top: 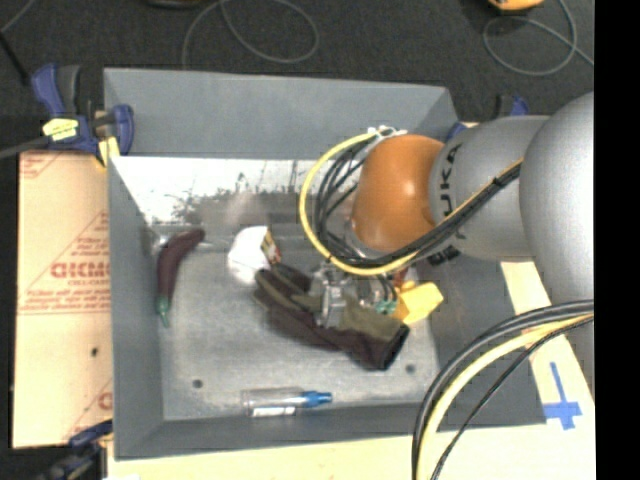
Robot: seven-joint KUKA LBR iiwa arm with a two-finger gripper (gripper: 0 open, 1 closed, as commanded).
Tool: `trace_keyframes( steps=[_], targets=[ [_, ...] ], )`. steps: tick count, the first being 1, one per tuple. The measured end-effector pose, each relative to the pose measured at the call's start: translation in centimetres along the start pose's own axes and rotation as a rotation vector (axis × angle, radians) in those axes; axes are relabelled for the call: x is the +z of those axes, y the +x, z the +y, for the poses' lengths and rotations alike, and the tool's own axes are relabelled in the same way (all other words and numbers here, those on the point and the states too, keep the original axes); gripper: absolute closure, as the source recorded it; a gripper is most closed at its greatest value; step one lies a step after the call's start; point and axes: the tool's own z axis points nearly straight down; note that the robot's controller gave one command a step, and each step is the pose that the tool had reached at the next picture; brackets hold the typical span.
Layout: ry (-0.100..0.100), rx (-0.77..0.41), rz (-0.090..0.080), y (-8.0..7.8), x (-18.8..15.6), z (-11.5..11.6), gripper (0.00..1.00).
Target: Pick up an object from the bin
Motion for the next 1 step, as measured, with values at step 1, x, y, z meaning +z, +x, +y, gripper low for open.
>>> trace_keyframes(
  steps=[1],
  targets=[
    [0.001,0.034,-0.006,-0.42,-14.84,-2.00,1.00]
  ],
)
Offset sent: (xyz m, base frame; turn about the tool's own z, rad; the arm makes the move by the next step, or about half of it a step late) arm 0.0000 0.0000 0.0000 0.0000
